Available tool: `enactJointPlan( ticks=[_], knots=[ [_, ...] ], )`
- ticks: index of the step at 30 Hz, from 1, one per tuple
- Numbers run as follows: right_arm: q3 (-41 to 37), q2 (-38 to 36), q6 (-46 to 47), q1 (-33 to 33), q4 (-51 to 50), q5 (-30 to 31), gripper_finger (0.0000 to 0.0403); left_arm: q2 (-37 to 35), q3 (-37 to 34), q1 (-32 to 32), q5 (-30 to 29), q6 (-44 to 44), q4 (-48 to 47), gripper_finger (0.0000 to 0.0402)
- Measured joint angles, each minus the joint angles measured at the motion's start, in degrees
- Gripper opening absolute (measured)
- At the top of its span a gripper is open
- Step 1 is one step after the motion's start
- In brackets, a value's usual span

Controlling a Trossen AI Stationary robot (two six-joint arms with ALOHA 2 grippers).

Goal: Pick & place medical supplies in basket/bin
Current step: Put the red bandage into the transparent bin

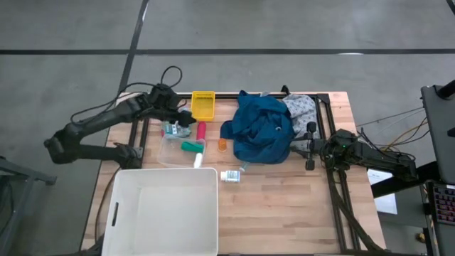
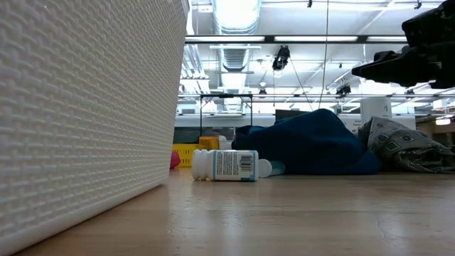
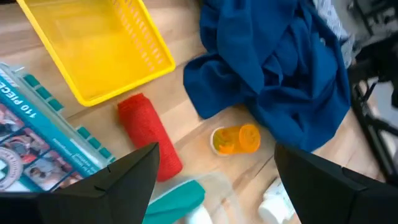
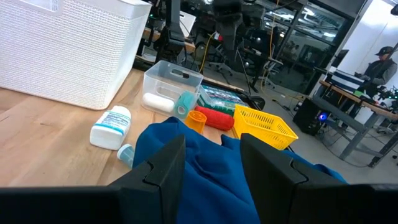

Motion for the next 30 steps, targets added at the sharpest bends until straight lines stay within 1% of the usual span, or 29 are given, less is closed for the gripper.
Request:
enactJointPlan(
  ticks=[7,14,20,25,30],
  knots=[
    [0.0,0.0,-0.01,0.02,0.0,0.0,0.0148,1.9,0.0,-0.72,0.04,-5.62,2.72,0.0322],
    [0.0,0.0,-0.01,0.02,0.0,0.0,0.0148,1.91,0.0,-0.89,-0.08,-10.85,6.92,0.0322],
    [0.0,0.0,-0.02,0.0,-0.01,0.0,0.0148,1.97,-0.04,-0.94,-1.19,-14.85,6.98,0.0322],
    [0.0,0.0,-0.02,0.01,-0.01,0.0,0.0148,1.95,-0.04,-1.64,-4.09,-17.31,7.93,0.0322],
    [0.0,0.02,-0.02,0.01,-0.01,0.0,0.0148,1.95,-0.04,-2.54,-4.77,-19.27,8.44,0.0322]
  ],
)
